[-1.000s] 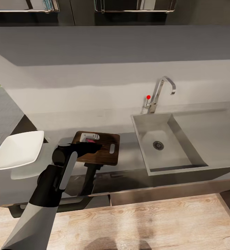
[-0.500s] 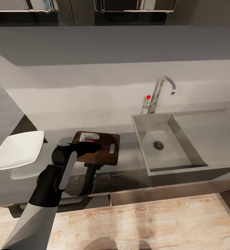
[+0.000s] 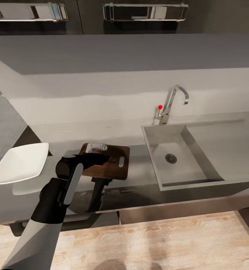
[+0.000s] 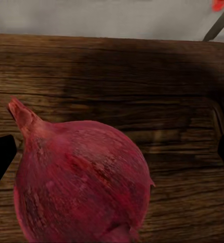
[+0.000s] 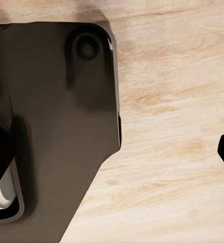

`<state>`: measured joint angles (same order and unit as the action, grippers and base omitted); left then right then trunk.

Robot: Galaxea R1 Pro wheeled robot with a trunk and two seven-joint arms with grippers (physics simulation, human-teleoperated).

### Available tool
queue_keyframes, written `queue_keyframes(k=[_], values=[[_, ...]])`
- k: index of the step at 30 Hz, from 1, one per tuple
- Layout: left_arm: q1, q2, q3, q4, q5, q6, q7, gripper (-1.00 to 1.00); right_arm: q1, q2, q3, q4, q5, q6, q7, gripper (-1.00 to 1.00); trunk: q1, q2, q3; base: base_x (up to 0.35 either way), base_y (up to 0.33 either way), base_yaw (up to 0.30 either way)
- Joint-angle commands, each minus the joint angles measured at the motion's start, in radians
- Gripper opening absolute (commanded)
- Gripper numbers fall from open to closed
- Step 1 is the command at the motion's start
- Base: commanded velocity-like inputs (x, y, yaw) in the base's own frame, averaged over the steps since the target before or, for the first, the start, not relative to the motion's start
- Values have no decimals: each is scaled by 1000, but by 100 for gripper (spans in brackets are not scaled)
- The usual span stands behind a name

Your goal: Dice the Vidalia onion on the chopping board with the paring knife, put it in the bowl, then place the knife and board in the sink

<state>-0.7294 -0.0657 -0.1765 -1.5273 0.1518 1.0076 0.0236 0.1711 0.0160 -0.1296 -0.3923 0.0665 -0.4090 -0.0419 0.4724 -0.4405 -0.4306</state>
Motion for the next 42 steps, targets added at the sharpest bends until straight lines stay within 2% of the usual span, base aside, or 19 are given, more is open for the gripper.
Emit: queue_keyframes(k=[1, 19, 26, 42], values=[[-1, 0, 0, 0, 5, 4, 2, 100, 1, 1, -4, -2, 7, -1, -3, 100, 1, -1, 0, 0, 0, 0], [-1, 0, -1, -10, 5, 5, 2, 100, 1, 1, -4, -2, 7, -1, -3, 100, 1, -1, 29, -17, 0, 0], [-1, 0, -3, -10, 5, 4, 2, 100, 1, 1, -4, -1, 7, -1, -3, 100, 1, -1, 38, -307, 0, 0], [-1, 0, -3, -10, 5, 4, 2, 100, 1, 0, -4, 1, 7, -1, -3, 100, 1, -1, 39, -345, 0, 0]])
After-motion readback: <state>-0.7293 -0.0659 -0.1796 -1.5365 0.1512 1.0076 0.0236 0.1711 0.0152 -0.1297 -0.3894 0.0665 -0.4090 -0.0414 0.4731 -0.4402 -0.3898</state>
